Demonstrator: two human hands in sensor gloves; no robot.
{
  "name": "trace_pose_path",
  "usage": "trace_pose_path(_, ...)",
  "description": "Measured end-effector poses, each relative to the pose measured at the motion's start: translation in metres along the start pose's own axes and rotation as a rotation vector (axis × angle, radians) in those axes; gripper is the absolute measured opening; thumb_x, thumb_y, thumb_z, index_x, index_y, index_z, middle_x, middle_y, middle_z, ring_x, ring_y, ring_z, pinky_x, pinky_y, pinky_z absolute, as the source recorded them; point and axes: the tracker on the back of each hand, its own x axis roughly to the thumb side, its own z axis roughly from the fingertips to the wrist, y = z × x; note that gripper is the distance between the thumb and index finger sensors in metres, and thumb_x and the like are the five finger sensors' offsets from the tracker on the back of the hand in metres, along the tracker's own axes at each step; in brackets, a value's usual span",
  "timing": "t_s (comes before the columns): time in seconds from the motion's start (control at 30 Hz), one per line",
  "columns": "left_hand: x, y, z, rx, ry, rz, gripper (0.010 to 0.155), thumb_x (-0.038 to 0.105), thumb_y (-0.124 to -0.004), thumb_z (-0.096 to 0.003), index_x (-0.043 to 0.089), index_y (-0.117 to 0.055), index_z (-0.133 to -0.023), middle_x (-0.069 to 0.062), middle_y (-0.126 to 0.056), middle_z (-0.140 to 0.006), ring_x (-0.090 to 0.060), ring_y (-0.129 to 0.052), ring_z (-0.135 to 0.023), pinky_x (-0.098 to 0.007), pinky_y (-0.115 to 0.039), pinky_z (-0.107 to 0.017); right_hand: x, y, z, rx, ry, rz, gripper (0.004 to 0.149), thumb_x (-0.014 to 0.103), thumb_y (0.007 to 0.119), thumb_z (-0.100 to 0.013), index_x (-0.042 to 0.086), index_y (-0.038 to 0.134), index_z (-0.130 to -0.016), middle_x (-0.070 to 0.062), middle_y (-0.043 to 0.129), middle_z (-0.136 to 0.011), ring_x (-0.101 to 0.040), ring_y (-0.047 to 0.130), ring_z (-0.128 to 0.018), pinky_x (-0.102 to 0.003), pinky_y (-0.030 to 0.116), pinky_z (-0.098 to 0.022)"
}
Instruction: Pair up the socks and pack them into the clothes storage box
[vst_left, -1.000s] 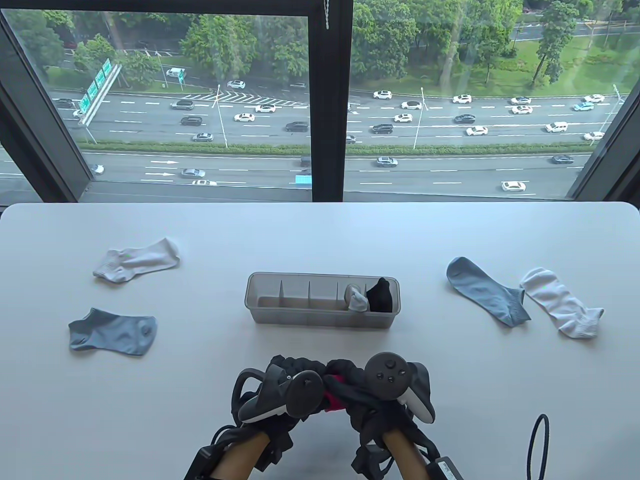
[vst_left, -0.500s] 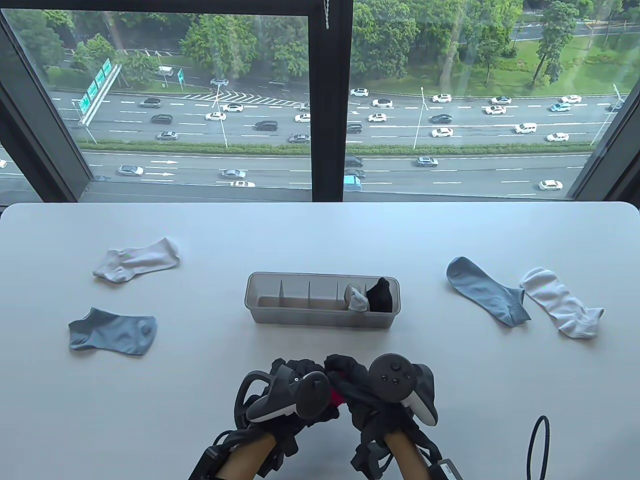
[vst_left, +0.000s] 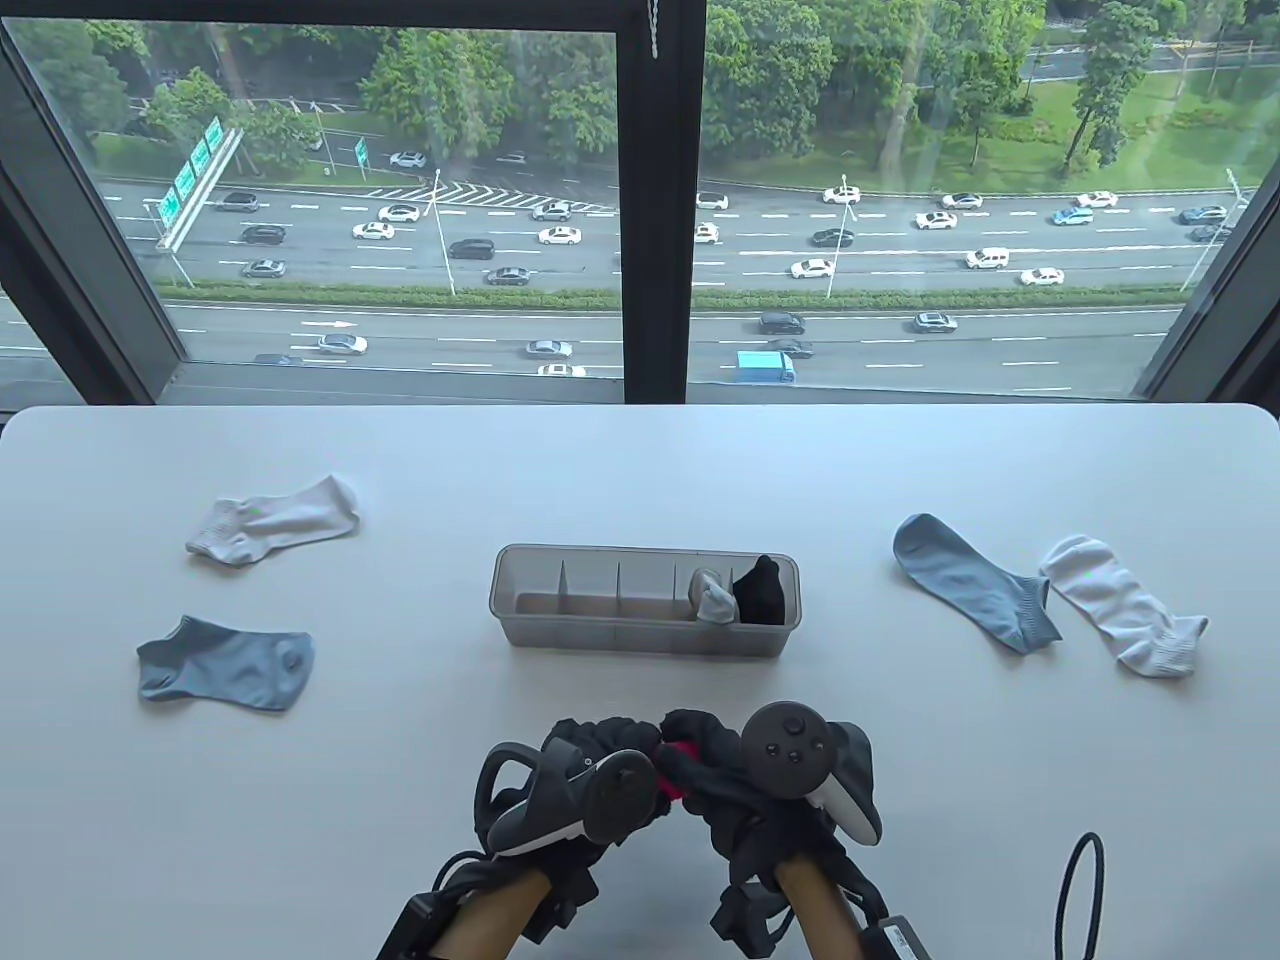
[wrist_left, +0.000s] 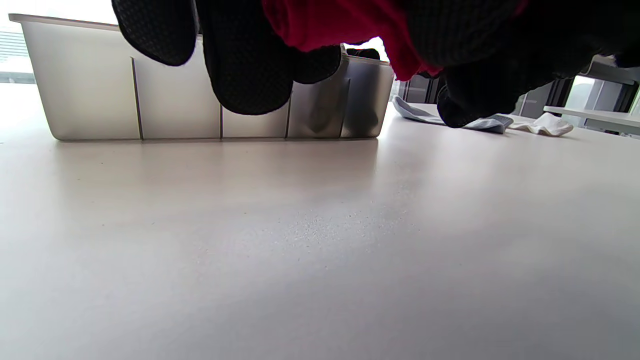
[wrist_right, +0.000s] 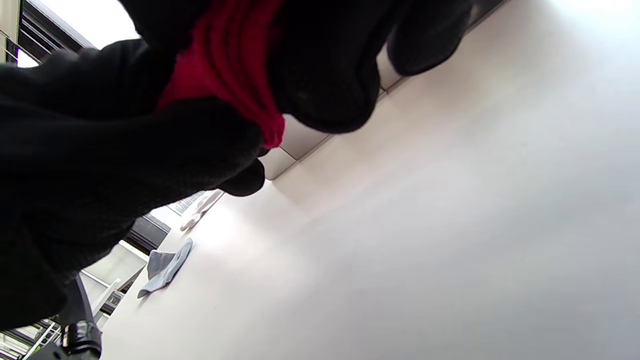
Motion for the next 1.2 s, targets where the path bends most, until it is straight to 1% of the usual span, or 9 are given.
trace_pose_path(0.13, -0.005, -0.003, -0.004, -0.053, -0.008, 0.04, 0.062, 0.047, -0.068, -0.0488, 0.007, -0.059, -0.096, -0.012, -0.086, -0.08, -0.027, -0.096, -0.06, -0.06, -0.073, -0.064, 0.002, -0.002, -0.002, 0.096, -0.061, -0.052, 0.07, 0.038, 0.071, -0.058, 0.017, 0.034, -0.113, -0.014, 0.052, -0.116, -0.036, 0.074, -0.095, -0.064, 0.052, -0.073)
trace_pose_path(0.27, -0.005, -0.001, -0.004, -0.05, 0.004, 0.077, 0.064, 0.055, -0.067, -0.0473, 0.011, -0.063, -0.093, -0.008, -0.089, -0.068, -0.025, -0.095, -0.05, -0.058, -0.075, -0.061, 0.006, -0.007, 0.0, -0.005, -0.072, 0.061, 0.06, 0.039, 0.067, -0.057, 0.015, 0.05, -0.109, -0.015, 0.08, -0.094, -0.02, 0.092, -0.07, -0.056, 0.062, -0.073)
trace_pose_path(0.4, 0.005, -0.004, -0.001, -0.044, 0.042, -0.024, 0.087, 0.07, -0.064, -0.0436, 0.009, -0.05, -0.103, -0.016, -0.078, -0.094, -0.036, -0.09, -0.075, -0.066, -0.066, -0.068, 0.01, -0.002, 0.001, -0.067, -0.043, 0.096, 0.057, 0.04, 0.062, -0.058, 0.013, 0.051, -0.107, -0.015, 0.086, -0.084, -0.015, 0.095, -0.059, -0.052, 0.066, -0.072)
trace_pose_path(0.73, -0.008, 0.004, 0.001, 0.044, 0.031, 0.018, 0.056, 0.061, -0.076, -0.043, 0.014, -0.079, -0.073, 0.002, -0.095, -0.044, -0.014, -0.1, -0.028, -0.047, -0.088, -0.048, 0.003, -0.003, -0.001, 0.108, -0.092, -0.088, 0.068, 0.042, 0.075, -0.054, 0.021, 0.046, -0.112, -0.016, 0.074, -0.104, -0.034, 0.081, -0.093, -0.059, 0.061, -0.073)
trace_pose_path(0.8, -0.008, 0.003, 0.002, 0.055, 0.053, 0.049, 0.061, 0.062, -0.075, -0.0433, 0.014, -0.075, -0.08, -0.001, -0.096, -0.054, -0.019, -0.103, -0.038, -0.051, -0.085, -0.054, 0.007, -0.005, -0.002, 0.056, -0.071, -0.04, 0.064, 0.042, 0.076, -0.054, 0.02, 0.052, -0.109, -0.015, 0.081, -0.097, -0.029, 0.089, -0.083, -0.057, 0.062, -0.073)
trace_pose_path(0.83, -0.007, 0.002, 0.001, 0.019, 0.06, 0.063, 0.071, 0.062, -0.073, -0.0451, 0.011, -0.065, -0.094, -0.009, -0.092, -0.078, -0.029, -0.1, -0.062, -0.059, -0.075, -0.063, 0.008, -0.007, -0.001, 0.008, -0.048, 0.008, 0.062, 0.043, 0.075, -0.054, 0.02, 0.053, -0.108, -0.014, 0.083, -0.093, -0.027, 0.091, -0.079, -0.056, 0.064, -0.072)
trace_pose_path(0.9, -0.006, 0.005, 0.005, 0.058, 0.079, 0.063, 0.088, 0.06, -0.07, -0.0476, 0.01, -0.034, -0.11, -0.023, -0.05, -0.114, -0.048, -0.064, -0.102, -0.068, -0.054, -0.072, 0.006, -0.008, 0.001, -0.08, 0.003, 0.044, 0.062, 0.045, 0.073, -0.055, 0.014, 0.055, -0.106, -0.012, 0.087, -0.086, -0.024, 0.095, -0.071, -0.054, 0.068, -0.07)
trace_pose_path(1.03, 0.0, 0.022, 0.013, 0.267, 0.045, 0.02, 0.071, 0.055, -0.073, -0.048, 0.019, -0.047, -0.103, -0.015, -0.062, -0.104, -0.038, -0.076, -0.088, -0.061, -0.063, -0.07, 0.003, -0.015, 0.006, -0.222, 0.058, 0.03, 0.062, 0.047, 0.073, -0.054, 0.012, 0.058, -0.103, -0.011, 0.09, -0.08, -0.02, 0.098, -0.063, -0.051, 0.072, -0.067)
trace_pose_path(1.2, 0.002, 0.022, 0.013, 0.25, 0.025, 0.026, 0.056, 0.049, -0.078, -0.0477, 0.015, -0.071, -0.092, -0.011, -0.086, -0.084, -0.03, -0.094, -0.068, -0.055, -0.077, -0.06, 0.009, -0.01, 0.008, -0.264, 0.065, 0.092, 0.062, 0.051, 0.074, -0.053, 0.011, 0.063, -0.1, -0.01, 0.093, -0.073, -0.017, 0.099, -0.055, -0.048, 0.074, -0.066)
